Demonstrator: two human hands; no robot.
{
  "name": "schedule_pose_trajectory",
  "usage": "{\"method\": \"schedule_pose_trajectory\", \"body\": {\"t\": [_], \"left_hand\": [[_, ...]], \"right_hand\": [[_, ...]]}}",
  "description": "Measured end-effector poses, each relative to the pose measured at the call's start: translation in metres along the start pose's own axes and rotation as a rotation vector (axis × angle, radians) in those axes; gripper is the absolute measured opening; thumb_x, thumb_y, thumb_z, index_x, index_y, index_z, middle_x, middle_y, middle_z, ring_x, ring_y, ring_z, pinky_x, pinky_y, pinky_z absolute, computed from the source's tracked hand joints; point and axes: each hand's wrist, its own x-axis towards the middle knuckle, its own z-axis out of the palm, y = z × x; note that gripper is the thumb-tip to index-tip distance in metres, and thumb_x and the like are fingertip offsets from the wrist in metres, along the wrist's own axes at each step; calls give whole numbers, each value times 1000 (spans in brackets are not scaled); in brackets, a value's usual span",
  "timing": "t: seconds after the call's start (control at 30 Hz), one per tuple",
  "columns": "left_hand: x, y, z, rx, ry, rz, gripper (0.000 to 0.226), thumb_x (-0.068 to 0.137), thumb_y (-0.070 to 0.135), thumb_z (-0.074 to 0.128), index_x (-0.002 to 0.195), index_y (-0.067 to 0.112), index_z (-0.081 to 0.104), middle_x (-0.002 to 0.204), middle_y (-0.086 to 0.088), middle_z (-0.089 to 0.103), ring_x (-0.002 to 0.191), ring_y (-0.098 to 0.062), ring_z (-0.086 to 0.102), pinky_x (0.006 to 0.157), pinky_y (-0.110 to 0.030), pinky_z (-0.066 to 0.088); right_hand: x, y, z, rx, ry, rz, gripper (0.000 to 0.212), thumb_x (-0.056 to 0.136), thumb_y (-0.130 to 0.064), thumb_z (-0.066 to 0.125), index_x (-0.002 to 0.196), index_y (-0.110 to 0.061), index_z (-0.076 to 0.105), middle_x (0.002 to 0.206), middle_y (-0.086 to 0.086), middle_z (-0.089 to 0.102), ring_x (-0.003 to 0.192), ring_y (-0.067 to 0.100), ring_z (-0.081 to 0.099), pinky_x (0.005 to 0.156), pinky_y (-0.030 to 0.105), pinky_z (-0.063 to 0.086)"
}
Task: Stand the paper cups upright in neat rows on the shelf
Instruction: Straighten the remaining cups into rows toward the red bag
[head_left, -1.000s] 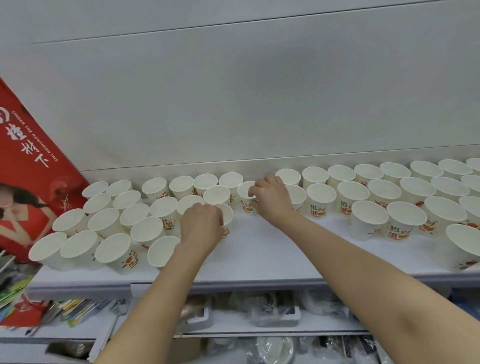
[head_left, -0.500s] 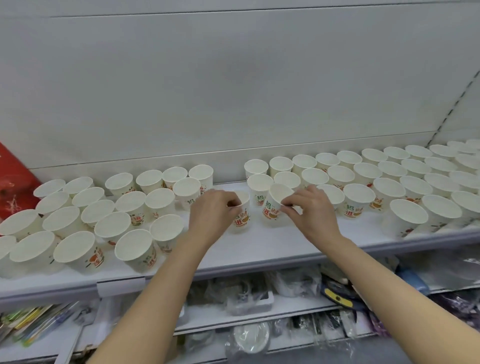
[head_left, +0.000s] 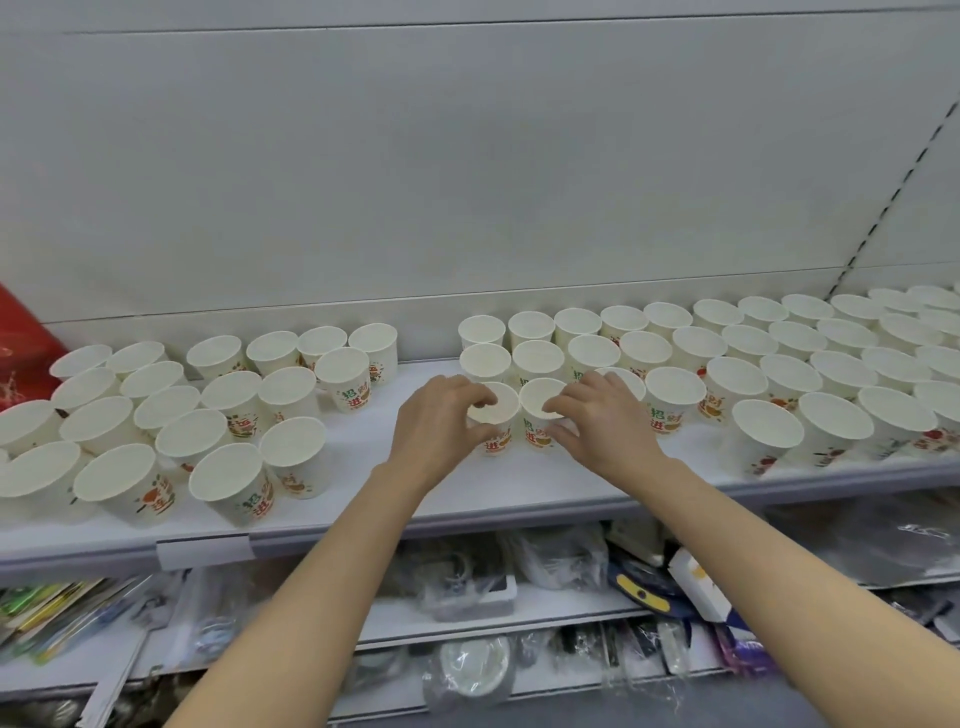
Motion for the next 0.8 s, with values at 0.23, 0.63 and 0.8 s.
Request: {"method": "schedule_pose_trajectory", "body": {"t": [0.23, 0.63, 0.8], "left_hand": [[0, 3, 5, 86, -42, -14, 14, 89, 37, 67, 100, 30, 71, 100, 8, 68, 87, -8, 50, 66, -21, 33], [-31, 0, -2, 105, 69, -139, 31, 90, 38, 65, 120, 32, 64, 122, 10, 62, 100, -11, 57, 80, -23, 45], [-82, -55, -36, 178, 395, -340, 21, 81, 23, 76, 101, 21, 72, 100, 1, 68, 89, -24, 60, 70, -33, 47]], "right_hand": [[7, -7, 2, 36, 10, 1, 14, 70, -26, 82, 72, -16, 72, 69, -2, 67, 69, 23, 54, 62, 31, 39], [-6, 3, 13, 110, 258, -65, 14, 75, -24, 79, 84, -15, 72, 81, 2, 68, 76, 27, 56, 65, 35, 41], [3, -24, 25, 182, 352, -171, 10, 85, -23, 65, 80, -15, 69, 78, 1, 66, 75, 27, 53, 67, 35, 36]]}}
